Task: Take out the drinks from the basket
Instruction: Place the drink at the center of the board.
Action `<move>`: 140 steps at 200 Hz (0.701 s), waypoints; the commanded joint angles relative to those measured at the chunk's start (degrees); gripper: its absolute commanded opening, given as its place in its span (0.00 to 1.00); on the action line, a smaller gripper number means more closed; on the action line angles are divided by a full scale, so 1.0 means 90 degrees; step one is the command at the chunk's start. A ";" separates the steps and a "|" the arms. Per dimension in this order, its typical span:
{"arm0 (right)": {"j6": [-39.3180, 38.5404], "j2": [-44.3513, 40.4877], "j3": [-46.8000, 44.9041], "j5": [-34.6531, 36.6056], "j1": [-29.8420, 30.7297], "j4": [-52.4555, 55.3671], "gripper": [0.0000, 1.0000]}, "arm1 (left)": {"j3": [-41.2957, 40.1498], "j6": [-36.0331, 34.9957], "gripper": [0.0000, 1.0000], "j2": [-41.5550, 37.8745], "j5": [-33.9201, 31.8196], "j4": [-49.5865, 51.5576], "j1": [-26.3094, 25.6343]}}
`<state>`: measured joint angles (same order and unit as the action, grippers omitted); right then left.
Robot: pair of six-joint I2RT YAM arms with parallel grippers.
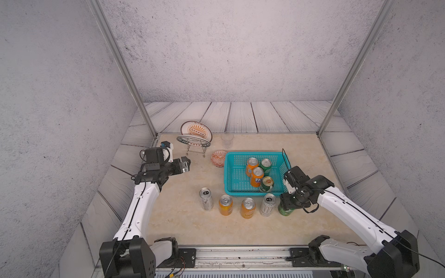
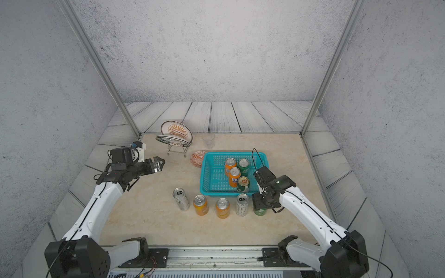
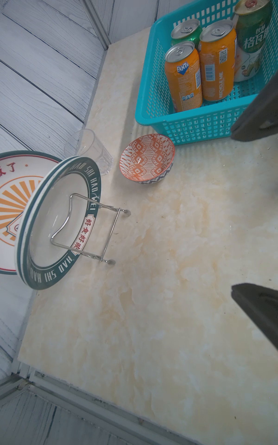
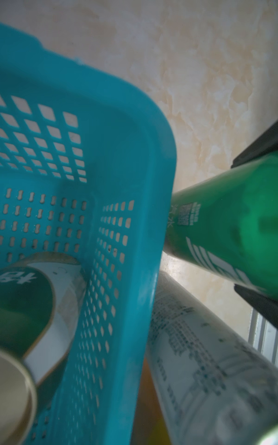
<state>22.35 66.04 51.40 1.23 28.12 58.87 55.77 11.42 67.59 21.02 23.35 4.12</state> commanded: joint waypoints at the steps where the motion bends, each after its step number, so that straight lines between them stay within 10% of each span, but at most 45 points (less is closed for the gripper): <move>1: 0.0157 0.0083 -0.0101 0.0166 0.0032 -0.0445 0.62 | 0.0174 -0.0058 0.99 0.0039 0.0018 0.0022 0.0067; 140: 0.0237 0.0433 -0.0549 0.0215 0.0030 -0.1005 0.64 | 0.0186 -0.0058 0.99 0.0068 0.0033 0.0020 0.0064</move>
<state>23.81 69.06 46.63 2.15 28.12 51.18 55.77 11.42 67.90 21.04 23.38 4.12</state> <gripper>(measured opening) 0.702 0.987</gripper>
